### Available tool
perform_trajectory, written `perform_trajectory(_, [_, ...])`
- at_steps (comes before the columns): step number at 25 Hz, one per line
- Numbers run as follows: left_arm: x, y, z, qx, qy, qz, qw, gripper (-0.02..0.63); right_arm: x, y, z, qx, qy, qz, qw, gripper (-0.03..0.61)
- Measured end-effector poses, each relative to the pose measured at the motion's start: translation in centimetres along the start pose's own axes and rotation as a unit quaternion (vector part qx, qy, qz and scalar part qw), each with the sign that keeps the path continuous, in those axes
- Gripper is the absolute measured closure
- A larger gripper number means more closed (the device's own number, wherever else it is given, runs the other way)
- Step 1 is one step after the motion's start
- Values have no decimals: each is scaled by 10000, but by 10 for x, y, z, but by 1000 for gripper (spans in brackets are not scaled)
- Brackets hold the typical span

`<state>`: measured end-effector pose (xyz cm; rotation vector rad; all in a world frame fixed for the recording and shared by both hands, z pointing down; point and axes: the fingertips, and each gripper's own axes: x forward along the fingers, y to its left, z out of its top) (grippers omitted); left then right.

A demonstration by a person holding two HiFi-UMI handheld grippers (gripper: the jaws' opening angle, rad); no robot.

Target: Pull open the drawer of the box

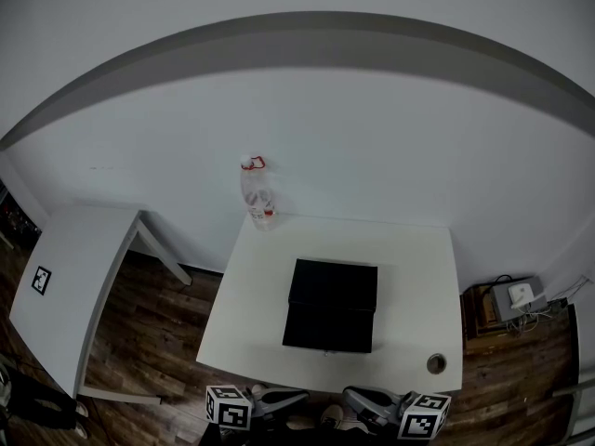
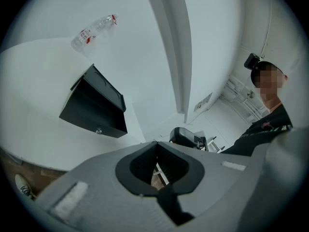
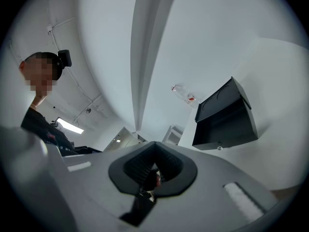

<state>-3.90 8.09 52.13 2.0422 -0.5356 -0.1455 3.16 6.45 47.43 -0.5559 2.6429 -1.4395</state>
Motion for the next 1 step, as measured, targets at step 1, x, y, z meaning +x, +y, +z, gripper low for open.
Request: perform_trajectory(1, [0, 0, 0, -1, 0, 1, 10000, 609, 0, 0, 0, -2, 4, 4, 10000, 574])
